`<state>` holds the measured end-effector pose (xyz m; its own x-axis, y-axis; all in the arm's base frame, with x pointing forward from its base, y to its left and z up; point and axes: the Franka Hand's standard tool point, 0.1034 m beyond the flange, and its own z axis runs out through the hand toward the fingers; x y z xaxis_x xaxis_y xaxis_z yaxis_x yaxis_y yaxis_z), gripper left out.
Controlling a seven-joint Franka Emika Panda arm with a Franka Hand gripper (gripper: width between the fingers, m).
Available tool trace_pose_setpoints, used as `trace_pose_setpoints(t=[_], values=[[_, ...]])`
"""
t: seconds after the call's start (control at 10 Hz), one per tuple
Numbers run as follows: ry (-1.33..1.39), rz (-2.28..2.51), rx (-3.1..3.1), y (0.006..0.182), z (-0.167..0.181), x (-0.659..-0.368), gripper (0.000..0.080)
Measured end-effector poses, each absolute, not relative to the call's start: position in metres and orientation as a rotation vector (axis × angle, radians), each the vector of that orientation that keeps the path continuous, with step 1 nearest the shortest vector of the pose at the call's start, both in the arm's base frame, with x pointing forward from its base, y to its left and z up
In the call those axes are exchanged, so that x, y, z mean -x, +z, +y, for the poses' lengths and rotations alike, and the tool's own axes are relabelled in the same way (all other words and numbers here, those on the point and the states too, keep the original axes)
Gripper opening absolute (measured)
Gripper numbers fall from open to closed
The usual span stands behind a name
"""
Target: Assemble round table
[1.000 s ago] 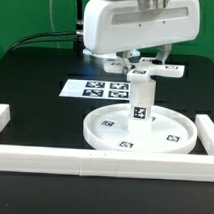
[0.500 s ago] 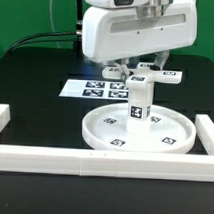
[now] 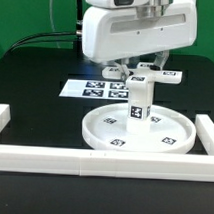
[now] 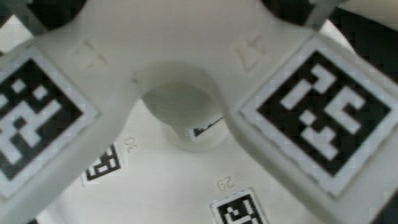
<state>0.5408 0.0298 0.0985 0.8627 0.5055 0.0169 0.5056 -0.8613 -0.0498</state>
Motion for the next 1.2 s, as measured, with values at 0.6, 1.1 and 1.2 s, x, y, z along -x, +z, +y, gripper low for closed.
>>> trace_pose_setpoints(t=[0.6, 1.1, 1.2], values=[[-0.045, 0.037, 3.074, 0.097, 0.033, -0.539, 0.0449], [-0.049, 0.997, 2.876, 0.097, 0.04, -0.541, 0.0449], [-0.041, 1.15, 2.817, 0.097, 0.04, -0.542, 0.0449]])
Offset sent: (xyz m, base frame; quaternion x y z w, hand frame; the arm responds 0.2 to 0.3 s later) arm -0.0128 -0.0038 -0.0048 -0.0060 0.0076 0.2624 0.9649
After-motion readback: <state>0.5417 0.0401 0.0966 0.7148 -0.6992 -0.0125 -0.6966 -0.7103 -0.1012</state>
